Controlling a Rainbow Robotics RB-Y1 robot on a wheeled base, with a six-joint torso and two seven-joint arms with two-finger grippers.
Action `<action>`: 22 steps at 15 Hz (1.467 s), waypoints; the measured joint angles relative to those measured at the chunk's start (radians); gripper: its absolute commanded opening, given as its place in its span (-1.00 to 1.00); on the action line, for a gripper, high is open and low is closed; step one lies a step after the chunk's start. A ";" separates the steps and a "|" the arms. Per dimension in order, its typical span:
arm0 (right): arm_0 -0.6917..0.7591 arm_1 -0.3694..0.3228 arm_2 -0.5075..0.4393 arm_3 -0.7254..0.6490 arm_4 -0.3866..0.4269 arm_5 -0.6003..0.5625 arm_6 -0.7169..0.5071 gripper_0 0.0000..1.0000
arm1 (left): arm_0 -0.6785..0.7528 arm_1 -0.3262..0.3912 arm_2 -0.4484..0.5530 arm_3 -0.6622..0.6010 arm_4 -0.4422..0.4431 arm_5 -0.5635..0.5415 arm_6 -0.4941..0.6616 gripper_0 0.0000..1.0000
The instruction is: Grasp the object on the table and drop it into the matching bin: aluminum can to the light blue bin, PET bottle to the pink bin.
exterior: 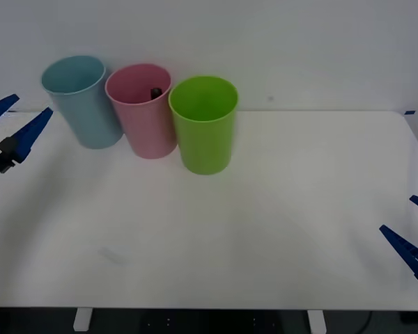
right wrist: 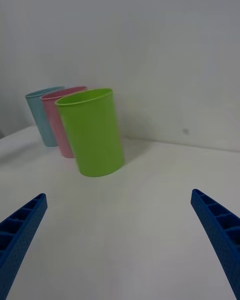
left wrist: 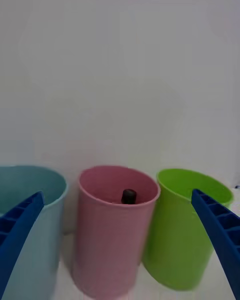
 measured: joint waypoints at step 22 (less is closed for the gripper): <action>0.000 0.000 0.000 0.000 0.000 0.000 0.000 1.00 | 0.399 0.049 0.099 -0.004 0.087 -0.314 -0.180 1.00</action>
